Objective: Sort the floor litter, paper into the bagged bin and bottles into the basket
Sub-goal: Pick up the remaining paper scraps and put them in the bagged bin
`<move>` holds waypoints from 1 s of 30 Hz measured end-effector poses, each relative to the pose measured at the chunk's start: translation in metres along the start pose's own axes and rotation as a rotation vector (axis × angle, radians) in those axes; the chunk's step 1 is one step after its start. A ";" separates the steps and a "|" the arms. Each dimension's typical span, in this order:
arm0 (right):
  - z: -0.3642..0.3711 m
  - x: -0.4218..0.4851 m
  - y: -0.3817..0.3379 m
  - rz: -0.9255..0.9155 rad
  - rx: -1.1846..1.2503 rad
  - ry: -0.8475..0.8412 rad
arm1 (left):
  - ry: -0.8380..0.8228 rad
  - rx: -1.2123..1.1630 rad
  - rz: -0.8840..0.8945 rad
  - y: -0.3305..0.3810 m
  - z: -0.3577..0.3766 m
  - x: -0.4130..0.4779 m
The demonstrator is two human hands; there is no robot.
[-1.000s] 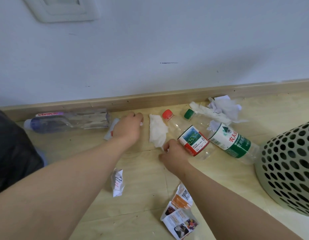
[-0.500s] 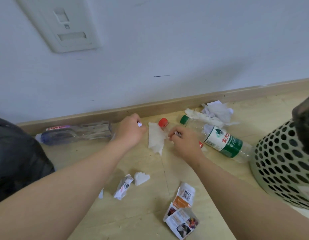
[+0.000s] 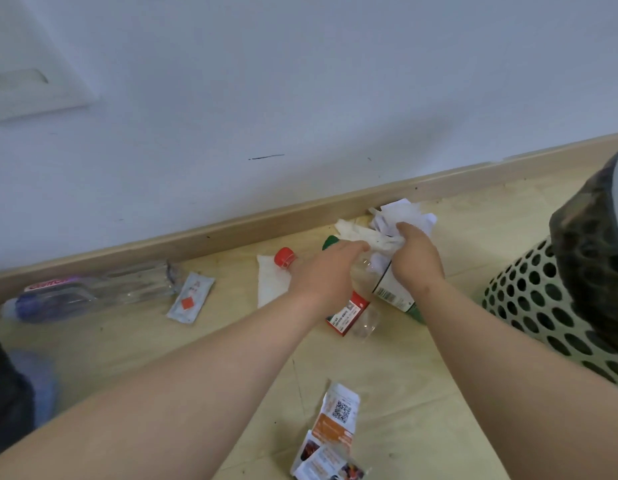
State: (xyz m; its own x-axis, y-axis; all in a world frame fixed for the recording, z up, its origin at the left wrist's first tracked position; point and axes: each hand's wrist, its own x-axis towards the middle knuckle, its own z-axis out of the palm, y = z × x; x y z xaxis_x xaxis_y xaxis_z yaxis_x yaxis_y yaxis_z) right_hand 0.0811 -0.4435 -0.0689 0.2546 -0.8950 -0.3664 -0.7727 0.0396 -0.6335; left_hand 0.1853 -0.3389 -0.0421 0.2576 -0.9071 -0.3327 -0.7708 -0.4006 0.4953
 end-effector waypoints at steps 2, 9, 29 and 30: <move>0.001 0.010 0.000 -0.026 -0.082 -0.007 | -0.022 0.167 0.054 0.001 0.006 0.000; 0.028 0.014 -0.003 -0.039 -0.126 -0.147 | 0.055 0.365 0.085 -0.010 0.003 -0.005; 0.012 0.016 0.011 0.027 -0.061 -0.016 | 0.121 0.193 -0.289 -0.045 -0.023 0.007; 0.013 0.018 0.014 0.017 -0.079 -0.060 | 0.068 0.189 -0.310 -0.047 -0.019 0.011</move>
State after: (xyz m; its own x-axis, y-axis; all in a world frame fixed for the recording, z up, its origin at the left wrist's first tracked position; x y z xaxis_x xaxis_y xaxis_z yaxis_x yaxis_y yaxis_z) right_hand 0.0826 -0.4534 -0.0937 0.2731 -0.8663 -0.4183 -0.8204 0.0174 -0.5715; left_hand 0.2354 -0.3327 -0.0532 0.5290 -0.7555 -0.3863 -0.7427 -0.6325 0.2200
